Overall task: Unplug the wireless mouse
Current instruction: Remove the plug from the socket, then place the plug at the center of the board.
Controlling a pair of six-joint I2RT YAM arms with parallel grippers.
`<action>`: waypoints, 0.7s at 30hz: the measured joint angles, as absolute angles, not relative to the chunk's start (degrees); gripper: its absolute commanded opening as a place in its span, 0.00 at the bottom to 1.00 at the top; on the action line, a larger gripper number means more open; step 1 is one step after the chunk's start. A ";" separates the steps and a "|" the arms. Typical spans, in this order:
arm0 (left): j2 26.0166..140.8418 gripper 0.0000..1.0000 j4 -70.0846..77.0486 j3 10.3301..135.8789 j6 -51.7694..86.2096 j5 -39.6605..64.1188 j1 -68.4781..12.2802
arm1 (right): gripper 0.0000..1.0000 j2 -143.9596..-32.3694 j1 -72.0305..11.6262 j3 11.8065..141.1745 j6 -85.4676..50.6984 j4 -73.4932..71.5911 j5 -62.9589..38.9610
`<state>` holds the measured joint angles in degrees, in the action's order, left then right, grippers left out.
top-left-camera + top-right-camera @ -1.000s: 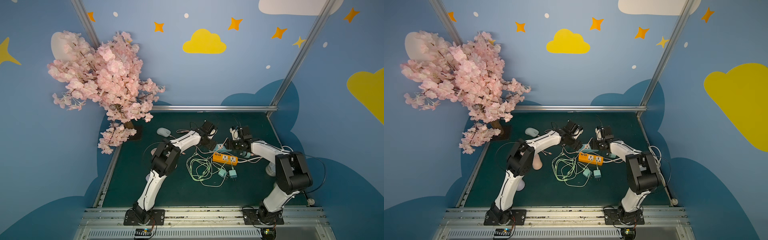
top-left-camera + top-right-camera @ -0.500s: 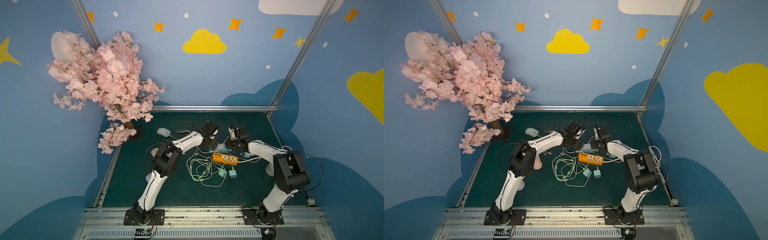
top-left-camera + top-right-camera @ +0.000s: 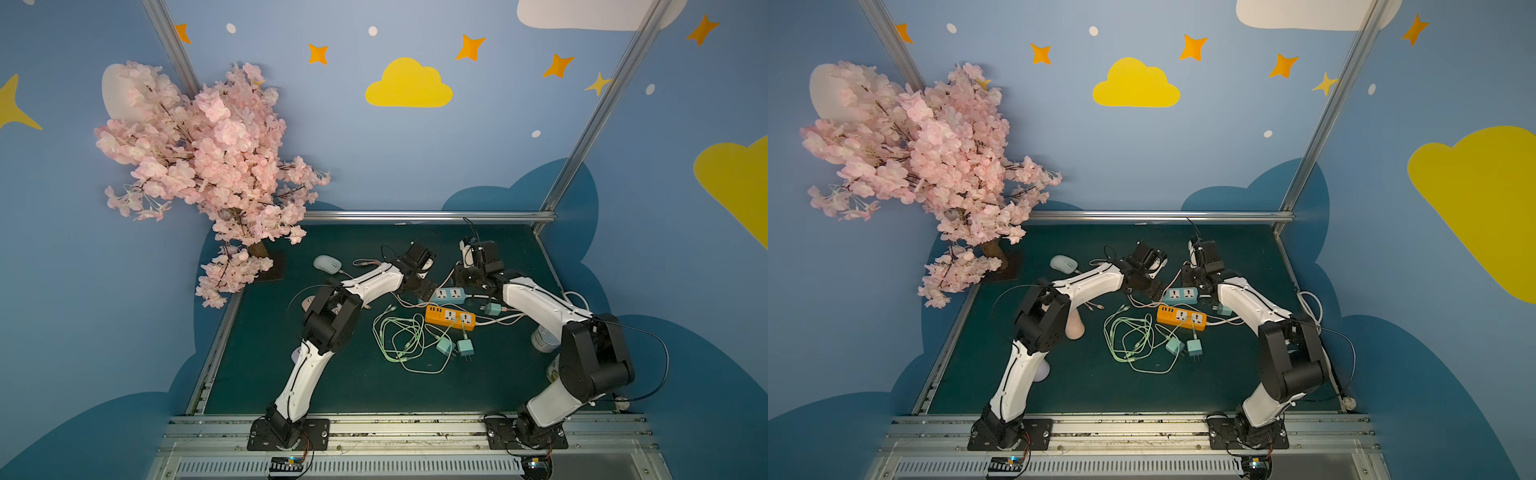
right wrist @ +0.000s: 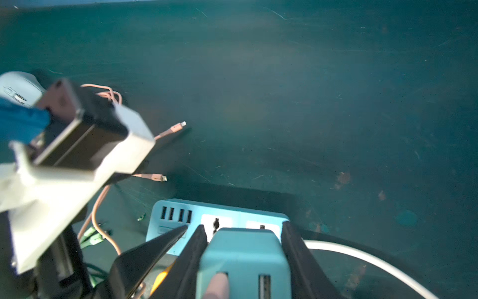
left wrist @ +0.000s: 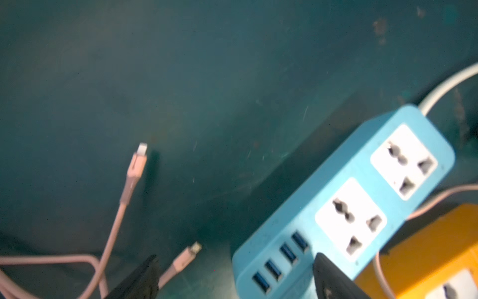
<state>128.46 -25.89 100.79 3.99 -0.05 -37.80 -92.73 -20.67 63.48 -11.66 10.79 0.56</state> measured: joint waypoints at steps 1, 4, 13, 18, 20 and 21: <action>126.98 0.93 -25.21 98.50 5.17 1.08 -37.15 | 0.36 -92.82 -20.56 63.59 -11.79 10.90 0.27; 121.99 0.93 -22.33 92.73 9.43 3.62 -34.54 | 0.39 -94.91 -20.01 67.00 -12.21 13.10 -0.69; 100.53 0.95 -8.73 75.22 20.80 -3.92 -30.81 | 0.37 -114.76 -17.08 91.57 -19.77 24.25 2.63; 89.08 0.96 -5.21 64.71 24.16 -7.46 -30.85 | 0.37 -124.97 -12.91 103.83 -25.91 32.99 6.61; 85.06 0.97 -6.13 62.61 24.82 -7.11 -30.55 | 0.38 -125.91 -10.63 104.44 -28.14 35.27 7.62; 82.83 0.97 -7.16 61.93 24.91 -6.52 -30.30 | 0.38 -126.02 -9.39 104.53 -28.97 36.34 7.99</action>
